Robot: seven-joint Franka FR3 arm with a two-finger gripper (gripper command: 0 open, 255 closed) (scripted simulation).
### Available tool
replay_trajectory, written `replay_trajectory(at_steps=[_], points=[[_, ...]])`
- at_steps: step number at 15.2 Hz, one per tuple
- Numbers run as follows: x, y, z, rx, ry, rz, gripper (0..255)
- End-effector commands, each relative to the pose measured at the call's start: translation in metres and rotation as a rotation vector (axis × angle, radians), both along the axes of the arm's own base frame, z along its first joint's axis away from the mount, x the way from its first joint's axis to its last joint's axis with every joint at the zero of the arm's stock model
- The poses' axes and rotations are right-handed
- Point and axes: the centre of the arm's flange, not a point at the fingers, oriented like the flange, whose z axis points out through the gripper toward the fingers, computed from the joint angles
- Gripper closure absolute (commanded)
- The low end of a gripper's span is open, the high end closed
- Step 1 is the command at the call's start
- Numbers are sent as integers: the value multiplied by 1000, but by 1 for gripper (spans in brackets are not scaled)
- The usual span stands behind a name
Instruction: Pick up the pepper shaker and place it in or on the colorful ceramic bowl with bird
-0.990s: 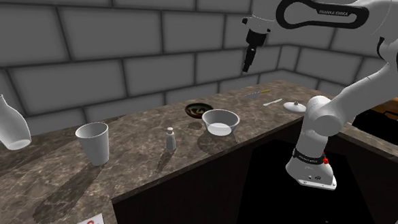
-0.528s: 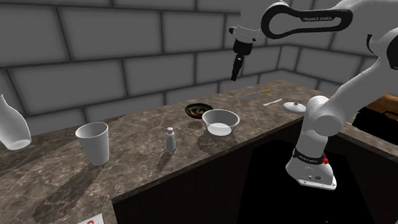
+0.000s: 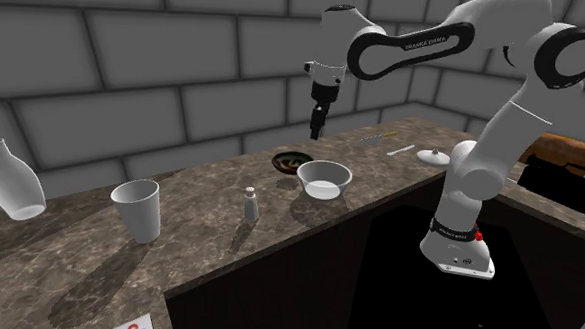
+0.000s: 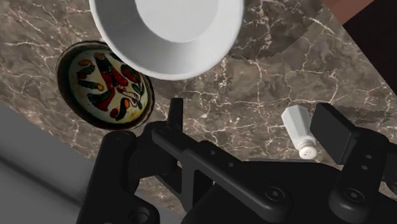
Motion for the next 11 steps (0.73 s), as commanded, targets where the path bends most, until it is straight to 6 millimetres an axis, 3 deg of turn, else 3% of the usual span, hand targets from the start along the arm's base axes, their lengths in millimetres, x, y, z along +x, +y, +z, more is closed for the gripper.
replay_trajectory(at_steps=[1,11], points=[[18,16,-15,5,10,-9,0],[107,85,-90,25,61,-49,0]])
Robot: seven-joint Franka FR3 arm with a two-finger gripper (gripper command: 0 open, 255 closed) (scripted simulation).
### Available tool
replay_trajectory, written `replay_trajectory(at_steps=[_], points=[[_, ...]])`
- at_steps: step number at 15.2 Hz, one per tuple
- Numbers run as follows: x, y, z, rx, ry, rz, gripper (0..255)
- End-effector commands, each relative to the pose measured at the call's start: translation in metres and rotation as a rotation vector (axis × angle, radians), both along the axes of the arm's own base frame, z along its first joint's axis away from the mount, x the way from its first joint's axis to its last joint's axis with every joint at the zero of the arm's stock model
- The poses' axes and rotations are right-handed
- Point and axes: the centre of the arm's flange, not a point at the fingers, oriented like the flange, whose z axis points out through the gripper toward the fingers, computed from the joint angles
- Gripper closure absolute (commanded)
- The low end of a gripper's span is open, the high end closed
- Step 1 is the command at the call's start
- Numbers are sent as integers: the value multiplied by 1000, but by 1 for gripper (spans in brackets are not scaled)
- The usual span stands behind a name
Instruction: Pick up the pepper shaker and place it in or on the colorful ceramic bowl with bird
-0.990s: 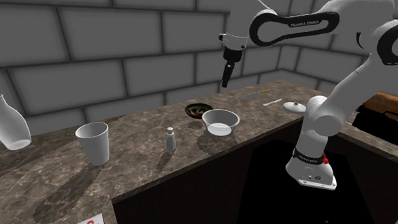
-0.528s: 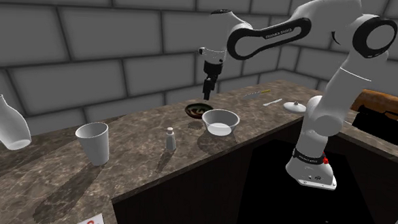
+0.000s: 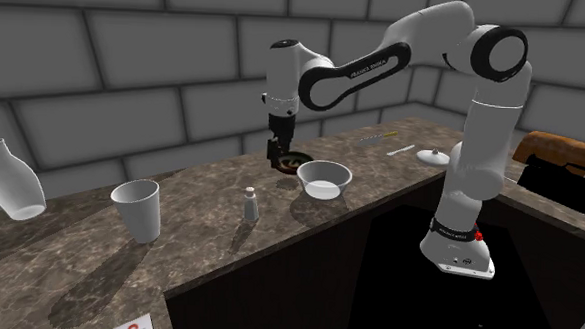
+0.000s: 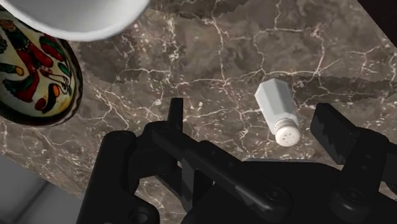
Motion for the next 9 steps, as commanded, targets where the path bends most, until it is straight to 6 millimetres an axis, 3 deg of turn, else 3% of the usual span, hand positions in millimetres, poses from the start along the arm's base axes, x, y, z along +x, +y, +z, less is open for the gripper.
replay_trajectory(at_steps=[1,9], points=[[17,15,-17,4,10,-9,0],[87,68,-80,20,51,-41,0]])
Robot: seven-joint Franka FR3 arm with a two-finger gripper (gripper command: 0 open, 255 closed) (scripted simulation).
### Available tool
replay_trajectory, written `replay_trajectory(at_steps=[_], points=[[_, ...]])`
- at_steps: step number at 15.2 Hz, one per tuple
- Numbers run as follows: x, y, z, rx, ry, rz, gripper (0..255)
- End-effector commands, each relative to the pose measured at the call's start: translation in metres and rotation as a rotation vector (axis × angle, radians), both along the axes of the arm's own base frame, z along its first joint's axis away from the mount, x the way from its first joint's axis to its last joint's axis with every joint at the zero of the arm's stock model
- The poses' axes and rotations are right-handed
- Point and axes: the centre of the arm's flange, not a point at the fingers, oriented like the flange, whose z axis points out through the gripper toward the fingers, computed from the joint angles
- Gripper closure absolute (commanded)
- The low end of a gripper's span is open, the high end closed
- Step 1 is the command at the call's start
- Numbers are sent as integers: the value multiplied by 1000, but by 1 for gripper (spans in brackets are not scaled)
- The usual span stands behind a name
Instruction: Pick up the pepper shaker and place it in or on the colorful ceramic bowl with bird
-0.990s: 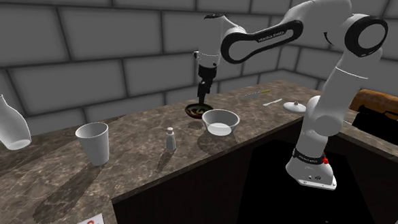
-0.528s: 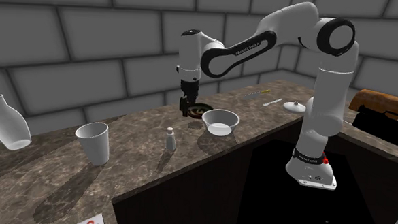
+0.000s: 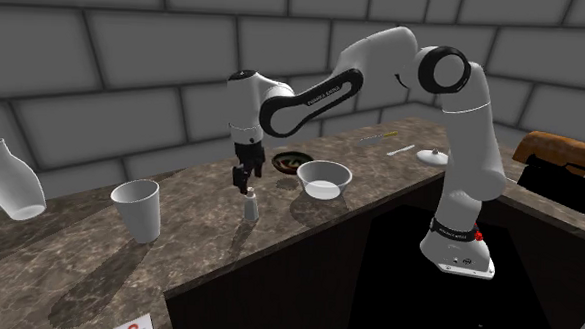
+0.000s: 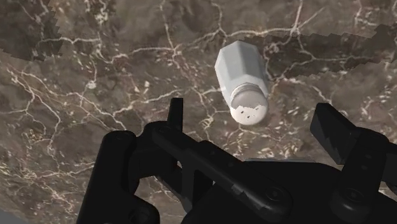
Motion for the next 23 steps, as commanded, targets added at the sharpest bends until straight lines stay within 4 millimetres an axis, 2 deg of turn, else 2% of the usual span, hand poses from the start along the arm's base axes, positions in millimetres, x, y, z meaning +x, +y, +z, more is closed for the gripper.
replay_trajectory(at_steps=[1,8,16,17,23], points=[[9,8,-8,2,6,-5,0],[10,4,-48,2,6,-5,0],[10,4,-48,2,6,-5,0],[10,4,-48,2,6,-5,255],[10,4,-48,2,6,-5,255]])
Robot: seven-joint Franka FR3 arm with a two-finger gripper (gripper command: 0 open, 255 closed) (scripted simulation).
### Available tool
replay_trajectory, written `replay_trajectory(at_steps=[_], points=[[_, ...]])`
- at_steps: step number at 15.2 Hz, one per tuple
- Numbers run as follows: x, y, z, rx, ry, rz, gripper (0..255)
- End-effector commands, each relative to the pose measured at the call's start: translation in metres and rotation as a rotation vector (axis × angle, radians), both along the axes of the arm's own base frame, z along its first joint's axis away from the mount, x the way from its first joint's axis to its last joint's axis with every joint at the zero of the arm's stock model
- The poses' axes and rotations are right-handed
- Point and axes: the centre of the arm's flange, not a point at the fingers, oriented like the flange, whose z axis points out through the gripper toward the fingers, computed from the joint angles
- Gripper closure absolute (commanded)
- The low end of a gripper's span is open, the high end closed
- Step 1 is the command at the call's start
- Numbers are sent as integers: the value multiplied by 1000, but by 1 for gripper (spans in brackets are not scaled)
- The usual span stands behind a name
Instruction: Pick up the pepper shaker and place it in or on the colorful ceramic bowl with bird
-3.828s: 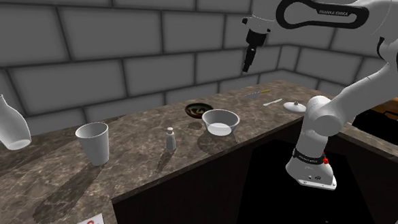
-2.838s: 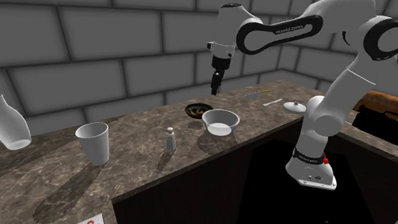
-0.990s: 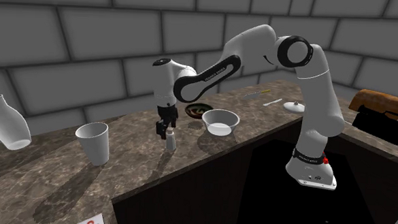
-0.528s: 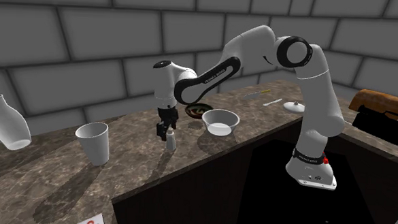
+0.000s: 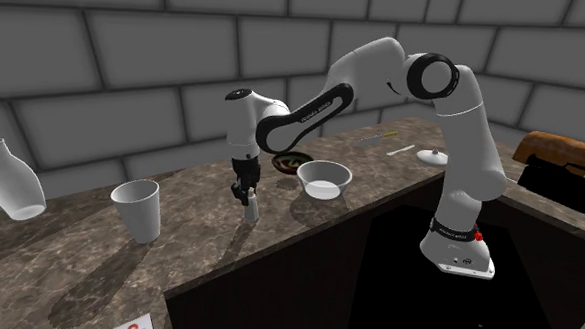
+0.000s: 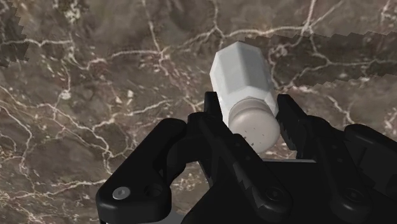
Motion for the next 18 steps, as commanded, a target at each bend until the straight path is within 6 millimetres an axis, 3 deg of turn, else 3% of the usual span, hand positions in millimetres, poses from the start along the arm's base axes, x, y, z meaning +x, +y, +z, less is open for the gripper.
replay_trajectory(at_steps=[1,3,18], points=[[0,0,0,0,0,0,255],[0,0,0,0,0,0,255],[0,0,79,0,0,0,255]])
